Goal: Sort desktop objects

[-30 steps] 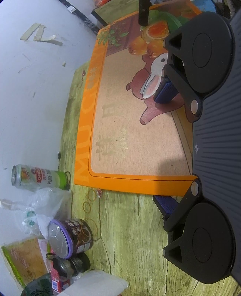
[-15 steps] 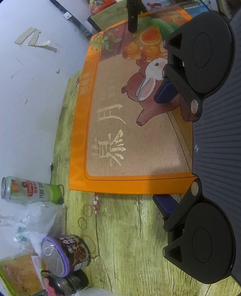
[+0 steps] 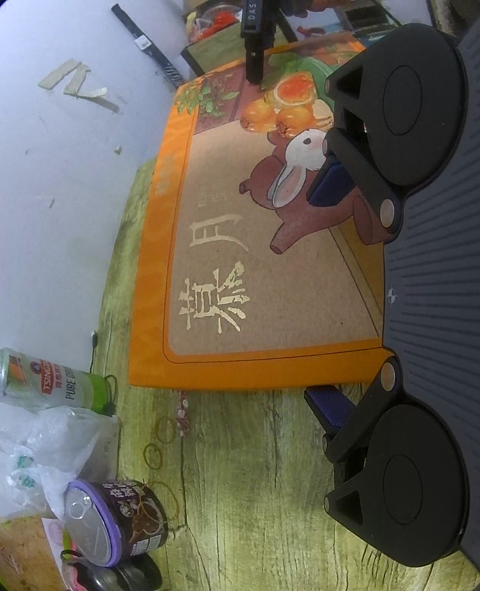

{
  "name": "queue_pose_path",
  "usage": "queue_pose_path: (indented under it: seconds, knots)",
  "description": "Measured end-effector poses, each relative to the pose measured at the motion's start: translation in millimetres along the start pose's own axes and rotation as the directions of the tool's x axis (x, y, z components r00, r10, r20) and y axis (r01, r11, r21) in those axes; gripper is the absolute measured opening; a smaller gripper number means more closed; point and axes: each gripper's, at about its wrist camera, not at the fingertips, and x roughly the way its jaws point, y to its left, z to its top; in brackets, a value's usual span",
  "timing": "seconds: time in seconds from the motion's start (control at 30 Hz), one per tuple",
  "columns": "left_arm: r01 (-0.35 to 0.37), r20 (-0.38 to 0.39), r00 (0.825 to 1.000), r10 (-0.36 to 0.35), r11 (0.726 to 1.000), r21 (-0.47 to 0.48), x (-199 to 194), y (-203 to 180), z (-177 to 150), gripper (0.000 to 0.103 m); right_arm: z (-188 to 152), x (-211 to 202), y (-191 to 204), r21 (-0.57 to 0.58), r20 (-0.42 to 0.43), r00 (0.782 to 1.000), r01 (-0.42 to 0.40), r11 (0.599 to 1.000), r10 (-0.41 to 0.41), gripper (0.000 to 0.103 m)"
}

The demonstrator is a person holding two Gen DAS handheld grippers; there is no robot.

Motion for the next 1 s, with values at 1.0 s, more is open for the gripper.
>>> queue_pose_path:
  seconds: [1.0]
  knots:
    - [-0.183,-0.149,0.971,0.185,0.983,0.023,24,-20,15,0.102,8,22,-11,0.007,-0.053,0.997,-0.061,0.998,0.061,0.100]
